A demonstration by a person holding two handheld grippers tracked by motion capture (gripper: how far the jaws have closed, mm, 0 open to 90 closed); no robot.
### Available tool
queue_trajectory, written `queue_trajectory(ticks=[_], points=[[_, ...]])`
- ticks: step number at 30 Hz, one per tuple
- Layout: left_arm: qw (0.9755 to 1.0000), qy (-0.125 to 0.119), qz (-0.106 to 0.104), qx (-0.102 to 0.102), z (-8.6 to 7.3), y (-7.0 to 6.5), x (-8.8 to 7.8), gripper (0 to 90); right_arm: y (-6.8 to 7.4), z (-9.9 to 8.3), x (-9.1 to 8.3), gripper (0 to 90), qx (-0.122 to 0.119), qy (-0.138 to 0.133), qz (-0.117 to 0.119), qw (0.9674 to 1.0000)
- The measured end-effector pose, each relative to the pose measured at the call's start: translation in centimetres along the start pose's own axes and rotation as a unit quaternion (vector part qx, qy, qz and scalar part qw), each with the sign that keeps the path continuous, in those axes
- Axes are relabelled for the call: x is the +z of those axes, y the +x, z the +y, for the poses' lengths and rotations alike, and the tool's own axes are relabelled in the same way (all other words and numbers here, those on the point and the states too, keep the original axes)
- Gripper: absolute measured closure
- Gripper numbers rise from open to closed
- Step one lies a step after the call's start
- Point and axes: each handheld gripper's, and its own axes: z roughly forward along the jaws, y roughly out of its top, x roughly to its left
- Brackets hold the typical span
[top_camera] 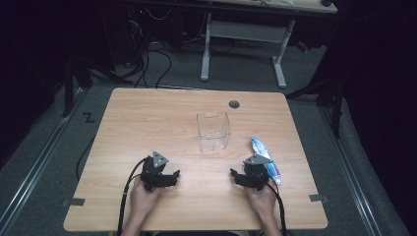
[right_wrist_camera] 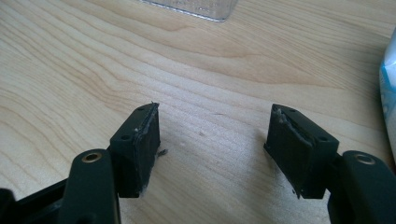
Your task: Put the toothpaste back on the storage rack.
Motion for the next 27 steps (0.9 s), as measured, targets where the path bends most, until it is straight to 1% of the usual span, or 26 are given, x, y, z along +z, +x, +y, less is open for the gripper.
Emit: queue_trajectory(ticks=[27], points=[[1.0000, 0.001, 0.000, 0.000, 0.01, 0.00, -0.01, 19.5, 0.00, -0.01, -0.01, 33.2, -0.002, 0.001, 0.004, 1.0000]])
